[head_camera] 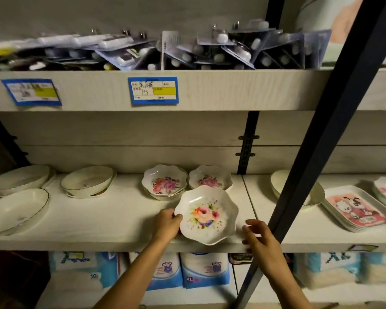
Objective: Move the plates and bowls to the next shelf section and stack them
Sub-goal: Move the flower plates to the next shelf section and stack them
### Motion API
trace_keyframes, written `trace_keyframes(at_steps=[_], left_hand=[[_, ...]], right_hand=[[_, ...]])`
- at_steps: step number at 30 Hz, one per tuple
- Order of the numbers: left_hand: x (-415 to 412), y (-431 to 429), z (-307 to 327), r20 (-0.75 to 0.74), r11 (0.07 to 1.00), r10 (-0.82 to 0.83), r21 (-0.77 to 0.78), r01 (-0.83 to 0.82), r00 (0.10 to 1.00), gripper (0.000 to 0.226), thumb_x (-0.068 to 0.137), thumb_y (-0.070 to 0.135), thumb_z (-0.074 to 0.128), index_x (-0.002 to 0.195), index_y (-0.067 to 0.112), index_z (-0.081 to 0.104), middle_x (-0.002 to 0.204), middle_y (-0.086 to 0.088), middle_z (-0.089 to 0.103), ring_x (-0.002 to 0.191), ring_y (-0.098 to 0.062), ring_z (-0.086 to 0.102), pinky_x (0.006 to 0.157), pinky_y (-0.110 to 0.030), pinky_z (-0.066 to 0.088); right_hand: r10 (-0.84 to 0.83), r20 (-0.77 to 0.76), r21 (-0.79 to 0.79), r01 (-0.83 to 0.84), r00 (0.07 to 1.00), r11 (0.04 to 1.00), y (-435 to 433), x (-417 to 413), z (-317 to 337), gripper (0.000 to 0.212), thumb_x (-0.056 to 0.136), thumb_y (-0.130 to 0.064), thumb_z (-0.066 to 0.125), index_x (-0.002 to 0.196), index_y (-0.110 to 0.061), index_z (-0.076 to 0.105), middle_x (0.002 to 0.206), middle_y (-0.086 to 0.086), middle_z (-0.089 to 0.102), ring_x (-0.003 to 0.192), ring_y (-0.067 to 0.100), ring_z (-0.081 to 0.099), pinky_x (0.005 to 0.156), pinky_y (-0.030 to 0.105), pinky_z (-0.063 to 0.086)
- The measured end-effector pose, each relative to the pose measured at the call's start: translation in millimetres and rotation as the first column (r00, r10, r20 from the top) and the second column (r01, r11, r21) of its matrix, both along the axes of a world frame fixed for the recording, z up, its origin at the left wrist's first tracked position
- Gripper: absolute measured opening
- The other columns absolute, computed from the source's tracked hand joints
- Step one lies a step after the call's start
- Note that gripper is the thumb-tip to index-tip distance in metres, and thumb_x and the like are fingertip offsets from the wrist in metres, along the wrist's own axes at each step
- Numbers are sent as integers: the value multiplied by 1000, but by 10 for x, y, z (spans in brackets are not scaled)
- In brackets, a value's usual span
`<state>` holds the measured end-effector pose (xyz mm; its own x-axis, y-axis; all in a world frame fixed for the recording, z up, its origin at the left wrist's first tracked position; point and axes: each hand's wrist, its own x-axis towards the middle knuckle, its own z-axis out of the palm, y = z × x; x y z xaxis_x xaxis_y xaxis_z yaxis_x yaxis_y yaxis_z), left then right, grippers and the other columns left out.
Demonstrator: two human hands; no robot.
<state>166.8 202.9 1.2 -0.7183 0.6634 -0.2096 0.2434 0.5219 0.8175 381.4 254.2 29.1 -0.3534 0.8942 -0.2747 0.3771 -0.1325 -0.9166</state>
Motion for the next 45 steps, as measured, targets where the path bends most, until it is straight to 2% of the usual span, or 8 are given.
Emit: trace_keyframes(at_steps=[5, 9, 13, 17, 25, 31, 34, 45], left_hand=[[-169, -274, 344, 12, 987, -93, 134, 90, 996, 18, 82, 7, 54, 92, 1, 69, 89, -16, 72, 83, -29, 68, 62, -29, 51], [-181, -460, 413, 61, 977, -193, 105, 186, 979, 20, 84, 9, 54, 96, 5, 70, 91, -11, 73, 84, -24, 70, 70, -34, 57], [-227, -577, 421, 266, 959, -281, 118, 258, 922, 19, 86, 22, 61, 96, 8, 69, 87, -6, 74, 76, -14, 71, 61, -25, 57], [-671, -432, 403, 392, 997, -65, 57, 46, 918, 44, 84, 46, 57, 83, 2, 64, 65, -12, 70, 51, -21, 65, 52, -25, 53], [-1264, 157, 109, 221, 975, 220, -89, -205, 950, 47, 85, 40, 59, 109, -1, 54, 71, -12, 58, 48, -26, 58, 32, -21, 48], [-1311, 353, -89, 238, 968, 238, -137, -210, 942, 53, 80, 34, 68, 114, -3, 53, 102, -22, 59, 79, -31, 60, 44, -32, 53], [-1347, 403, -149, 174, 967, 210, -181, -178, 962, 49, 84, 31, 63, 115, -6, 56, 110, -25, 63, 56, -28, 57, 32, -22, 44], [-1461, 390, -79, 90, 982, 130, -149, -116, 987, 21, 89, 15, 48, 91, -2, 61, 63, -11, 57, 44, -20, 47, 35, -21, 38]], right_hand=[[72, 75, -47, -69, 995, 997, -120, -155, 155, 41, 90, -53, 40, 119, -25, 40, 88, 6, 65, 78, 27, 67, 77, 39, 57], [103, 68, -88, -97, 992, 991, -237, -263, 127, 34, 91, -44, 46, 116, -22, 47, 103, 4, 64, 92, 30, 64, 91, 45, 52], [46, 181, -45, -39, 982, 998, -257, -338, -20, 36, 91, -26, 48, 124, -13, 51, 112, 13, 62, 83, 26, 54, 83, 43, 49], [19, 205, -42, -11, 978, 999, -228, -387, -5, 27, 92, -22, 47, 119, -17, 49, 107, 11, 61, 80, 27, 55, 84, 45, 50], [20, 163, -9, -19, 986, 1000, -82, -508, 138, 11, 93, -20, 46, 104, -21, 44, 82, -1, 58, 70, 19, 59, 79, 44, 53], [7, 139, -21, -5, 990, 1000, 31, -539, 171, 8, 95, -20, 42, 103, -18, 44, 82, 2, 57, 61, 19, 57, 61, 36, 52], [10, 128, -20, -8, 992, 1000, 75, -530, 175, 9, 96, -19, 42, 104, -19, 43, 85, 4, 57, 59, 19, 55, 53, 30, 49], [24, 157, -4, -24, 987, 1000, 111, -566, 128, 17, 96, -21, 43, 107, -9, 46, 84, 8, 57, 49, 16, 51, 41, 22, 40]])
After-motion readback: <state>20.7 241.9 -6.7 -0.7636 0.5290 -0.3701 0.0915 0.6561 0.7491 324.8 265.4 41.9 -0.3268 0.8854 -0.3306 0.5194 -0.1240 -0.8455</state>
